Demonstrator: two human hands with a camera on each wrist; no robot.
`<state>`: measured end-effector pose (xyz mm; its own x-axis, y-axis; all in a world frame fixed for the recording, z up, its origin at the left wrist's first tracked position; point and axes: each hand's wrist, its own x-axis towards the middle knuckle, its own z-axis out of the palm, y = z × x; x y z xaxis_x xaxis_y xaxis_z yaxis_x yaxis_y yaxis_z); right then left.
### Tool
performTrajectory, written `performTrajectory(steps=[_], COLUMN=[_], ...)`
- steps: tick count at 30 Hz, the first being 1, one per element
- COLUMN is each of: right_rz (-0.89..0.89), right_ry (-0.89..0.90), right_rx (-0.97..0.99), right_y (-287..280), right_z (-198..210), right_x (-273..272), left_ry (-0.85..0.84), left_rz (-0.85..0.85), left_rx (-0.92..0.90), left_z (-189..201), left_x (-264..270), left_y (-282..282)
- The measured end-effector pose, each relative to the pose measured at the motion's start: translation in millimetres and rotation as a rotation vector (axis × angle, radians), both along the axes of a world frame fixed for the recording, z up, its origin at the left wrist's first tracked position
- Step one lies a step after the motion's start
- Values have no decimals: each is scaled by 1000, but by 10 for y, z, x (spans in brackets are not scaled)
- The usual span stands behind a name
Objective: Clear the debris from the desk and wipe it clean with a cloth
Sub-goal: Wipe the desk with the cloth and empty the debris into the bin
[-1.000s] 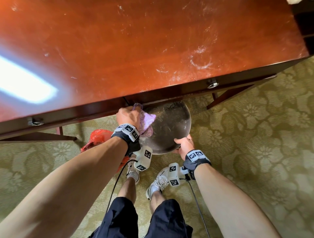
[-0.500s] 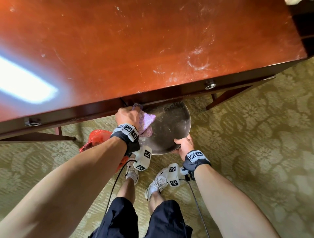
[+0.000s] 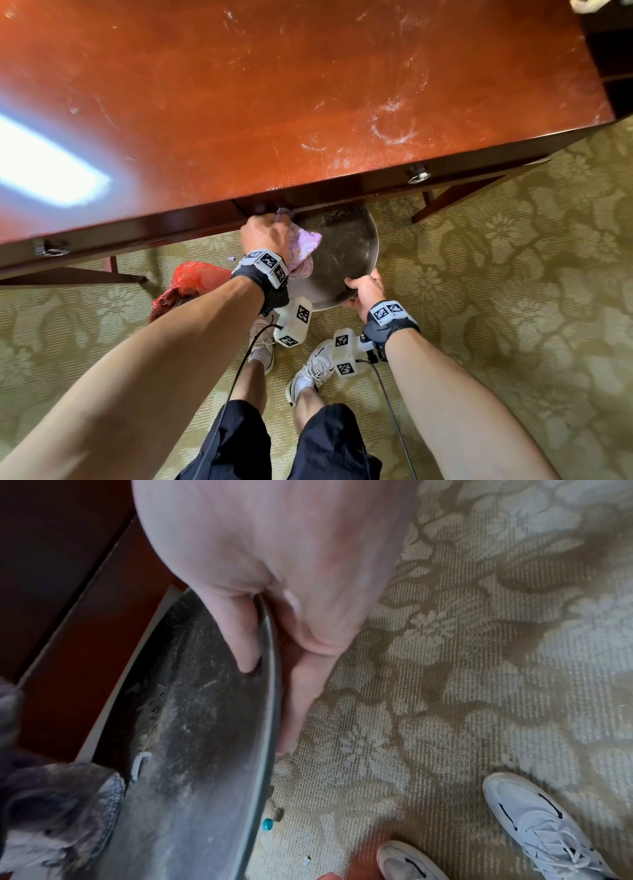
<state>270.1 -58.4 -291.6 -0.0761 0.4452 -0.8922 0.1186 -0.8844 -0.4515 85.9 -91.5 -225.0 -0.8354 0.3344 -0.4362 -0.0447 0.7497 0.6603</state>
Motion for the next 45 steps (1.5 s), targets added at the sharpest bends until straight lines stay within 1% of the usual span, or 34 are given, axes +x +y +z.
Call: performTrajectory(steps=[8, 13, 16, 20, 24, 27, 29, 32, 35, 38, 42, 45], right_rz=[16, 8, 3, -3, -19, -31, -49, -54, -17, -15, -21, -17], right_ry=[6, 21, 26, 18, 8, -3, -1, 0, -18, -13, 23, 21], right_rx=[3, 7, 6, 9, 18, 14, 4, 2, 19, 16, 9, -2], right_y=[57, 93, 119, 167, 193, 191, 190, 182, 154, 131, 116, 117], right_z=[35, 66, 79, 78, 41, 0, -6, 3, 9, 14, 35, 25], right_x=[-19, -35, -5, 70, 126, 137, 131, 116, 83, 54, 50, 52], left_ry=[62, 26, 27, 42, 38, 35, 62, 127, 182, 194, 139, 72], left_rz=[-73, -86, -136, -215, -372, -423, -454, -486, -420, -336, -218, -84], left_rx=[-25, -35, -17, -35, -45, -52, -69, -142, -191, -206, -189, -105], left_z=[-5, -16, -20, -32, -21, 6, -6, -48, -65, -49, -84, -170], left_x=[-2, 23, 108, 155, 204, 220, 197, 120, 17, -40, 8, 85], left_y=[-5, 20, 117, 175, 209, 241, 202, 80, -25, -34, 35, 63])
